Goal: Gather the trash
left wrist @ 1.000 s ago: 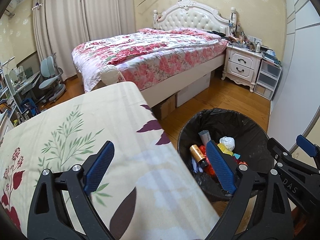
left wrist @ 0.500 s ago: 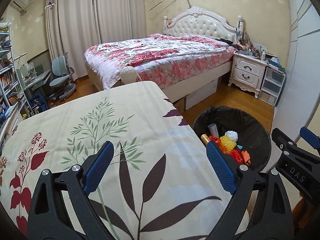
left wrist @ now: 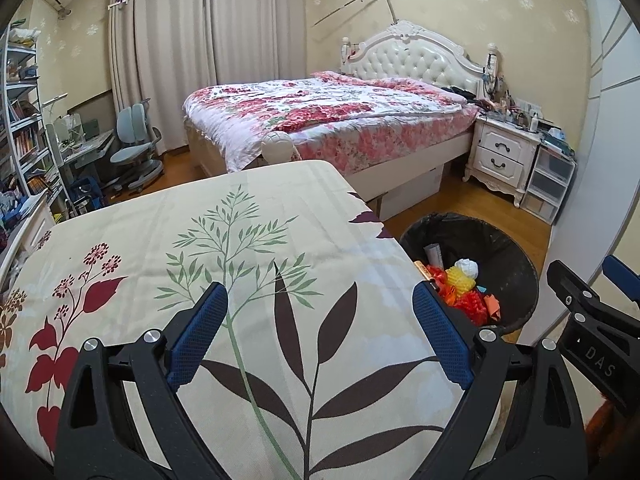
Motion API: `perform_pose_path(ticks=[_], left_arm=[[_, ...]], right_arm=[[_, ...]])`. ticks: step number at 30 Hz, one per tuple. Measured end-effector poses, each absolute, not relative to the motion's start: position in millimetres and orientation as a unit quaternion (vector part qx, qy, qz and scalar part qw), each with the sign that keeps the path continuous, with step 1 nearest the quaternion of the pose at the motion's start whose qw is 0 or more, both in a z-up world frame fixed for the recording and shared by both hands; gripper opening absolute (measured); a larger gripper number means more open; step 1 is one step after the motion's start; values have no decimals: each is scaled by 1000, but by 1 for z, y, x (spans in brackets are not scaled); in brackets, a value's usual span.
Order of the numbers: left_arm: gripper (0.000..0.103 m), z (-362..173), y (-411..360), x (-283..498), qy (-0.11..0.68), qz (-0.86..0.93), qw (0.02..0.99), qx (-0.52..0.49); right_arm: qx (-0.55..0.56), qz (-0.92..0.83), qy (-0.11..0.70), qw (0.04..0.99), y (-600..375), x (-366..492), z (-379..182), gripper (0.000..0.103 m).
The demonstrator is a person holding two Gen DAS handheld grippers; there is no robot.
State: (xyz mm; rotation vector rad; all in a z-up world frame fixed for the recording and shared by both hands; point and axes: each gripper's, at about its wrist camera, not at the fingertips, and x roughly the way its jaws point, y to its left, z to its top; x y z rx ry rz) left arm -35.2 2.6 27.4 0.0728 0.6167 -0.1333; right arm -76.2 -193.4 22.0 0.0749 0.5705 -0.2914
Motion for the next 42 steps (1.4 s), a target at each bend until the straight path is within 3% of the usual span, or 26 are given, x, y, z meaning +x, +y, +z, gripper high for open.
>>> perform_pose_path(ticks=[42], left_arm=[[91, 29, 6, -42, 300, -64, 951, 33]], right_arm=[[36, -144, 275, 950, -192, -81, 24, 81]])
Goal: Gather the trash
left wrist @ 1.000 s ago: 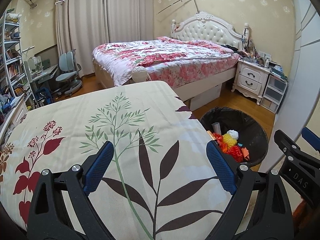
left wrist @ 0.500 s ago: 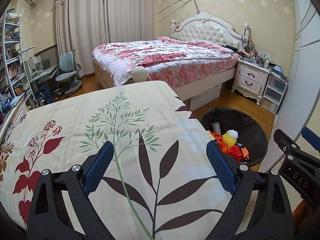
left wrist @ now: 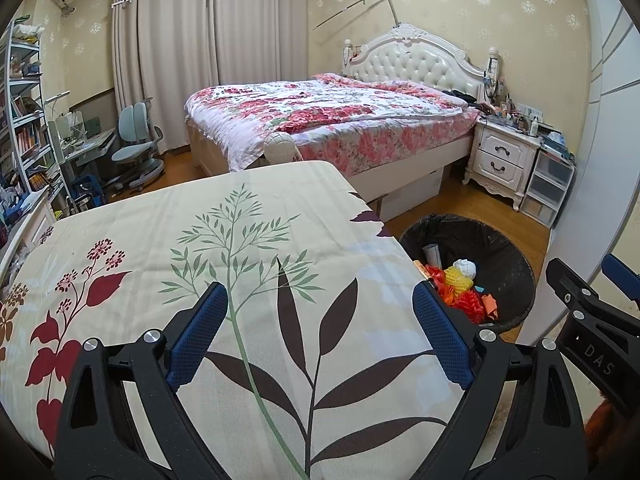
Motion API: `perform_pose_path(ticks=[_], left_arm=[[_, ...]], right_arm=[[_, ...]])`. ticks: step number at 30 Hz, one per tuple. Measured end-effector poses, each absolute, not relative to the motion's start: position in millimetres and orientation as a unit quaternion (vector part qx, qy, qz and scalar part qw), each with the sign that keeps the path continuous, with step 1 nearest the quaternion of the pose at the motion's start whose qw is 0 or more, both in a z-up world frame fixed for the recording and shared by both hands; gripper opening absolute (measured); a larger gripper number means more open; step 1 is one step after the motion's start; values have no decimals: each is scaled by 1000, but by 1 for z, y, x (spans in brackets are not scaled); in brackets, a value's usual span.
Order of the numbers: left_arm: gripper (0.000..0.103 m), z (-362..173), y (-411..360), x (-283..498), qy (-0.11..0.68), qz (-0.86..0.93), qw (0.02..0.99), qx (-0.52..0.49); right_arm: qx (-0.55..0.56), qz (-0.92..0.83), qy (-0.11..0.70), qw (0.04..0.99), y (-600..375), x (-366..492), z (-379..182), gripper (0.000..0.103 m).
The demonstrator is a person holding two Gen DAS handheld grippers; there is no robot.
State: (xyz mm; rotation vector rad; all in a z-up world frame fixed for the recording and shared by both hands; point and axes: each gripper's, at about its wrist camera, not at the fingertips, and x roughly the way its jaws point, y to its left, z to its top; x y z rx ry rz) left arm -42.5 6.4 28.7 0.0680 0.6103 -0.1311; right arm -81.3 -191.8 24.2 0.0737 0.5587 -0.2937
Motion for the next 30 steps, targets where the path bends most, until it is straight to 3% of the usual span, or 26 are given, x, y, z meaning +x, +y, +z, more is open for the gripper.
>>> perform_pose_path(ticks=[30], left_arm=[[91, 28, 6, -47, 302, -67, 950, 33]], right_arm=[[36, -145, 274, 950, -192, -81, 24, 81]])
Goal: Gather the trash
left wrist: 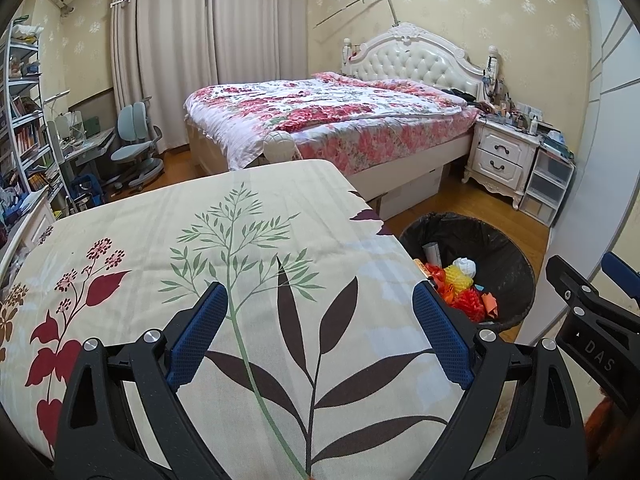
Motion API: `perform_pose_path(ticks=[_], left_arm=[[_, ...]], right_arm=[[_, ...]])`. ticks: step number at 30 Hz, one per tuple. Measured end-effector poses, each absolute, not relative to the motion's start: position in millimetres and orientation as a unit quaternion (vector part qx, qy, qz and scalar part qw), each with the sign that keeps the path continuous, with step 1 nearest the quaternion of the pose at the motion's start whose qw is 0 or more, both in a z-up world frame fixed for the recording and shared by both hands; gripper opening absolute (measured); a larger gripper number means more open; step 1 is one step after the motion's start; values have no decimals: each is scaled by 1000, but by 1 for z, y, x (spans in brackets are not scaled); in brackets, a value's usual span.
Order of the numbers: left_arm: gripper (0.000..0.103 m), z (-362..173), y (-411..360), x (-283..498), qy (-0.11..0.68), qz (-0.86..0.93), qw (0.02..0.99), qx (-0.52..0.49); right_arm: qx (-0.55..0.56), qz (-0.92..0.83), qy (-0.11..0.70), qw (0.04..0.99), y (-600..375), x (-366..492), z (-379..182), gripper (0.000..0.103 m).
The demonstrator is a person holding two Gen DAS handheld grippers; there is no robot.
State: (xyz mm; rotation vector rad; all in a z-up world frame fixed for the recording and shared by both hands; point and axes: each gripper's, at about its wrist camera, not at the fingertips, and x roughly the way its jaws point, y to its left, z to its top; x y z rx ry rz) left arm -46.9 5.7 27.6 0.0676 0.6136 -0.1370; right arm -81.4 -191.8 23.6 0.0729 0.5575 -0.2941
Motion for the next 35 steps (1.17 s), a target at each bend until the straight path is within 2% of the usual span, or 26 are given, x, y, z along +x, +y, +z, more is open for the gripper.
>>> perform_pose_path(ticks=[27, 35], left_arm=[[91, 35, 8, -46, 286, -76, 955, 36], [91, 25, 29, -36, 306, -50, 950, 35]], right_arm=[[34, -141, 276, 950, -188, -81, 24, 81], [26, -114, 284, 952, -167, -66, 18, 81]])
